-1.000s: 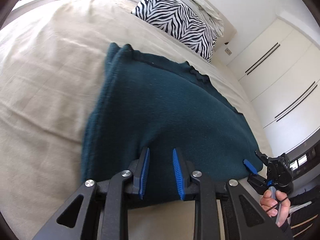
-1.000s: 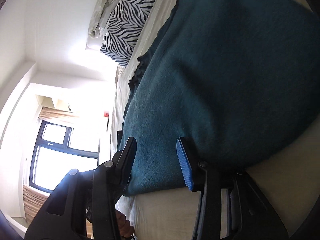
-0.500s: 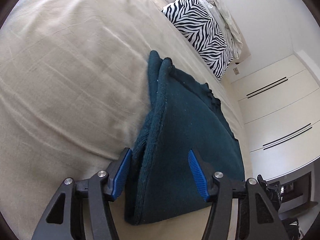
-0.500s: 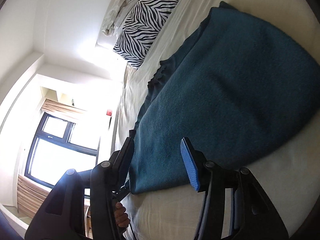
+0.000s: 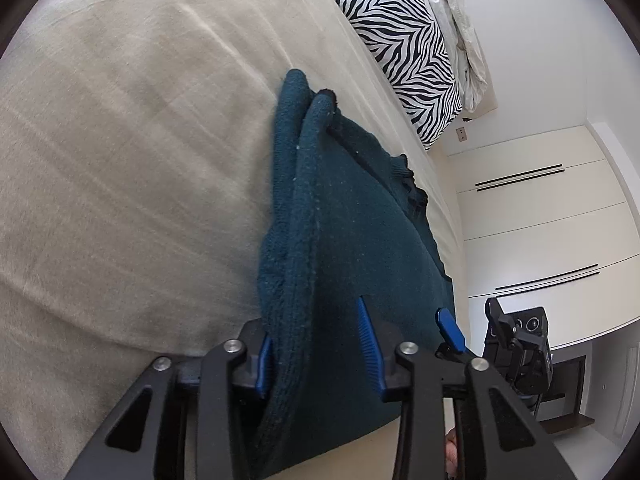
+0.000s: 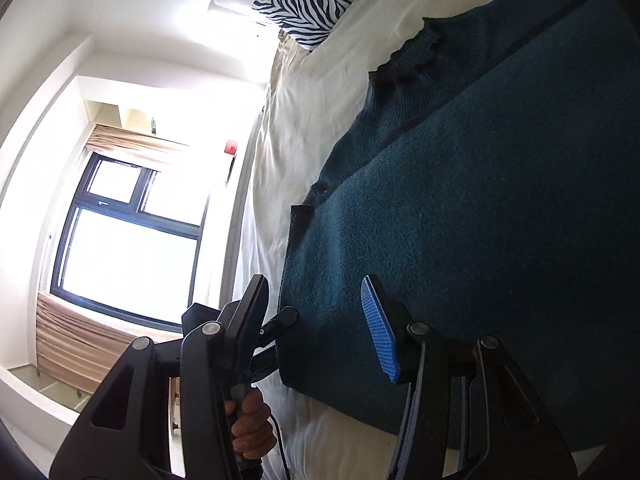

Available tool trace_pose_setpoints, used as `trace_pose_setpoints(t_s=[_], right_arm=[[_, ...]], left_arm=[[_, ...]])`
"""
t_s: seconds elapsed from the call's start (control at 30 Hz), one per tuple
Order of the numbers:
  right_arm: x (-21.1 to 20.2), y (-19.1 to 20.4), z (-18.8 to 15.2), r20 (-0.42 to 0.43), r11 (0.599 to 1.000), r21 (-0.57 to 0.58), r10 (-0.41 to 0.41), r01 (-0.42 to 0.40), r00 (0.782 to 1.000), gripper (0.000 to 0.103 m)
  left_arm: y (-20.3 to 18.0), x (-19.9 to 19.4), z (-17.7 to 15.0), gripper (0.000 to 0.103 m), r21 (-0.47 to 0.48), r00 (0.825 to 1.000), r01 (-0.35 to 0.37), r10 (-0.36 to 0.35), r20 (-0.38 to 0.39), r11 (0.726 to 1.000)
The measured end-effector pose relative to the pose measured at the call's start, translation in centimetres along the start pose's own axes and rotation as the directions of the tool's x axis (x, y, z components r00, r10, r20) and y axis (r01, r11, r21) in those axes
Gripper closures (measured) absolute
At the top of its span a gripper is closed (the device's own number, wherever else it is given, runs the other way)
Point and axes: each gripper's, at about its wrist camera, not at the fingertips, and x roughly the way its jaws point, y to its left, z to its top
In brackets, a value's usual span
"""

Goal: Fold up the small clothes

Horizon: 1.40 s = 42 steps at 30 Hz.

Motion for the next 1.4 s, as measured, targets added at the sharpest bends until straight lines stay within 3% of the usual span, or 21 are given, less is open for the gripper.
trace_pose_setpoints(t_s=[0.07, 0.2, 0.37, 0.53, 0.67, 0.8, 0.93, 1.0, 1.07, 1.1, 1.2, 1.3, 1.4], right_arm=[[2.0, 0.3, 0.6, -0.034, 1.0, -0.001, 0.003, -0.004, 0.999, 0.055], [6.0, -0.8, 1.2, -0.088, 0.997, 0.009, -0.082, 0.083, 0.993, 0.054], [5.4, -1.5, 1.5, -0.08, 0.999, 0.035, -0.02, 0.023, 0.997, 0.054], [1.8, -2.7, 2.5, -0.026, 0.995, 0.083, 0.05, -0.048, 0.998, 0.054], [-2.6, -4.5, 4.1, 0.052, 0.981, 0.146, 0.123, -0.129, 0.991, 0.046], [-7.2, -7.0, 5.8, 0.126, 0.953, 0.213, 0.19, -0.214, 0.974, 0.043], [-11.9, -10.1, 7.8, 0.186, 0.933, 0.26, 0.204, -0.248, 0.961, 0.039], [-13.1, -11.5, 8.5, 0.196, 0.927, 0.286, 0.19, -0.241, 0.962, 0.033], [-13.9, -13.5, 8.9, 0.192, 0.915, 0.326, 0.183, -0.239, 0.964, 0.034], [-14.1, -14.1, 9.1, 0.188, 0.91, 0.334, 0.192, -0.247, 0.963, 0.034], [-14.3, -14.5, 9.3, 0.178, 0.914, 0.316, 0.207, -0.255, 0.962, 0.034], [-13.1, -14.2, 9.3, 0.16, 0.927, 0.297, 0.19, -0.23, 0.969, 0.034], [-11.7, -13.5, 9.2, 0.138, 0.941, 0.276, 0.162, -0.195, 0.977, 0.034]], left_arm=[[0.2, 0.0, 0.0, 0.086, 0.01, 1.0, -0.028, 0.028, -0.01, 1.0], [-0.3, -0.1, 0.0, 0.091, 0.027, 0.999, -0.041, 0.042, -0.013, 0.999], [-2.3, -0.8, 0.0, 0.093, 0.042, 1.0, -0.014, 0.014, 0.007, 0.999], [-8.1, -0.8, -0.1, 0.093, 0.136, 0.999, 0.03, -0.032, 0.01, 0.99], [-13.7, 0.9, -0.6, 0.093, 0.221, 0.998, 0.067, -0.066, -0.01, 0.973], [-19.1, 5.3, -2.5, 0.093, 0.301, 0.994, 0.104, -0.088, -0.065, 0.948], [-22.5, 11.3, -5.5, 0.093, 0.359, 0.984, 0.158, -0.118, -0.132, 0.92], [-23.3, 14.7, -6.9, 0.088, 0.391, 0.982, 0.153, -0.094, -0.166, 0.907], [-23.3, 17.2, -8.0, 0.072, 0.392, 0.976, 0.139, -0.057, -0.212, 0.909], [-23.1, 17.6, -8.5, 0.071, 0.384, 0.97, 0.154, -0.067, -0.232, 0.91], [-23.2, 16.4, -9.6, 0.051, 0.414, 0.967, 0.196, -0.104, -0.234, 0.889], [-22.8, 14.0, -9.8, 0.049, 0.444, 0.971, 0.202, -0.12, -0.206, 0.873], [-21.0, 11.4, -9.3, 0.049, 0.425, 0.976, 0.198, -0.139, -0.167, 0.883]])
